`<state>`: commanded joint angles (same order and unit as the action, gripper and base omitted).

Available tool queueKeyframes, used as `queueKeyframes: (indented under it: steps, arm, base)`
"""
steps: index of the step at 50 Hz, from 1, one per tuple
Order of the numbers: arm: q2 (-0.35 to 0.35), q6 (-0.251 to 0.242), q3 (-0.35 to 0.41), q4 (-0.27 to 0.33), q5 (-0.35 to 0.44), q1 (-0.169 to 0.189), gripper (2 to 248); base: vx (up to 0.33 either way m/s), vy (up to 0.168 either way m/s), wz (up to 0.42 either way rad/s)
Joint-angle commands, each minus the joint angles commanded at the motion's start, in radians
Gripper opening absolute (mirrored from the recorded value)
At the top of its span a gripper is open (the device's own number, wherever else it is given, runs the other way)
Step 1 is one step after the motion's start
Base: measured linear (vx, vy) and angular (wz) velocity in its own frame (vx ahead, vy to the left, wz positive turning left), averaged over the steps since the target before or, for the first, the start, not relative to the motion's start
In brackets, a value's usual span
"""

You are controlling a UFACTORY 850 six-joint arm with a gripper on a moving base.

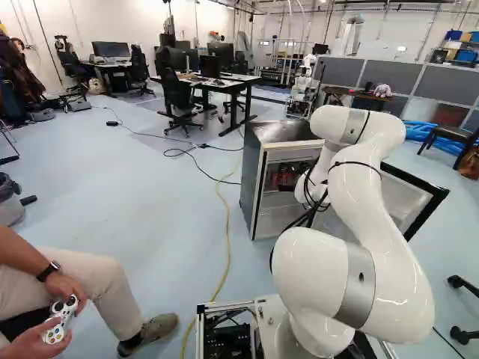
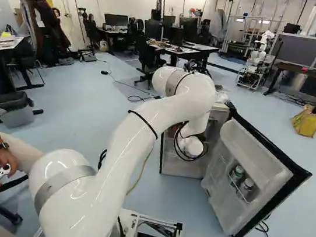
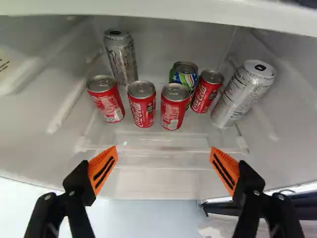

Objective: Grab a drink from the fridge

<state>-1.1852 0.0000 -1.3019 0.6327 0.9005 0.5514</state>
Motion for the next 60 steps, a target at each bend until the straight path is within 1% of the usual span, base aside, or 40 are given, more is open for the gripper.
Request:
queueKeyframes:
  steps: [1,2,6,7,11,12,17,18,32,33,38,39,43,44,60]
  arm:
    - [0.000,0.000,0.000,0.000,0.000,0.000,247]
    - [0.000,0.000,0.000,0.000,0.000,0.000,242]
    - [0.000,0.000,0.000,0.000,0.000,0.000,242]
    - [0.000,0.000,0.000,0.000,0.000,0.000,229]
    - [0.000,0.000,0.000,0.000,0.000,0.000,229]
    - [0.000,0.000,0.000,0.000,0.000,0.000,217]
    - [0.000,0.000,0.000,0.000,0.000,0.000,217]
    - [0.000,0.000,0.000,0.000,0.000,0.000,212]
    - [0.000,0.000,0.000,0.000,0.000,0.000,214]
    - [0.000,0.000,0.000,0.000,0.000,0.000,207]
    - [0.000,0.000,0.000,0.000,0.000,0.000,207]
    - [0.000,0.000,0.000,0.000,0.000,0.000,195]
    - [0.000,0.000,0.000,0.000,0.000,0.000,195]
    - [0.000,0.000,0.000,0.000,0.000,0.000,182]
    - [0.000,0.000,0.000,0.000,0.000,0.000,183]
  base:
    - [0.000,0.000,0.000]
    - [0.000,0.000,0.000]
    - [0.000,0.000,0.000]
    - [0.000,0.000,0.000]
    - [0.000,0.000,0.000]
    - [0.000,0.000,0.000]
    - [0.000,0.000,0.000]
    - [0.000,0.000,0.000]
    - [0.000,0.000,0.000]
    - [0.000,0.000,0.000]
    - [0.000,0.000,0.000]
    - [0.000,0.000,0.000]
    - [0.000,0.000,0.000]
    - [0.000,0.000,0.000]
    - [0.000,0.000,0.000]
